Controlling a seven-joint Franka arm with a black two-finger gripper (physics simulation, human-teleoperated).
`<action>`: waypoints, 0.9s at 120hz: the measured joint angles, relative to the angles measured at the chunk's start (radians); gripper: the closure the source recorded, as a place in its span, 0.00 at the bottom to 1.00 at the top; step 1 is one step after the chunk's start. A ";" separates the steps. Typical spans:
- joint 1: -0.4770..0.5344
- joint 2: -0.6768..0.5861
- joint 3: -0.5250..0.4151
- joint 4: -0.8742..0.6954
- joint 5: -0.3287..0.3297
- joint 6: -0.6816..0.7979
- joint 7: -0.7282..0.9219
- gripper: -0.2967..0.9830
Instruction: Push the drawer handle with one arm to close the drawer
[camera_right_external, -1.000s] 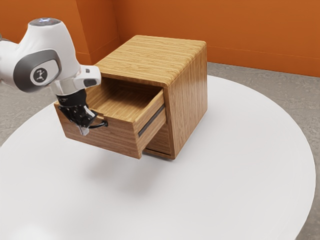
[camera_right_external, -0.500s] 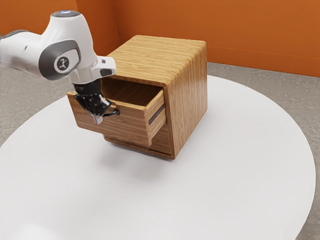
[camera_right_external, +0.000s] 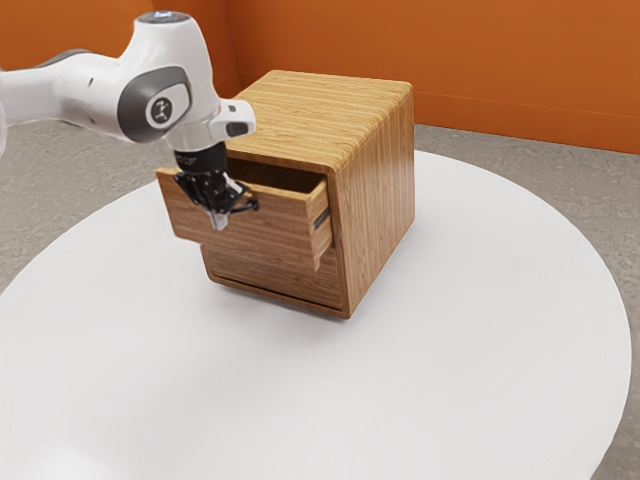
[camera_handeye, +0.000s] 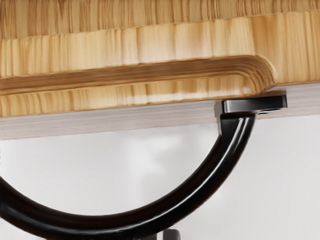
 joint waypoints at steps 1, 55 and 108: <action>0.000 0.002 0.000 0.003 0.000 0.000 0.000 0.84; 0.008 0.112 0.022 0.129 0.000 -0.006 0.026 0.85; 0.007 0.202 0.021 0.264 0.000 -0.005 0.064 0.83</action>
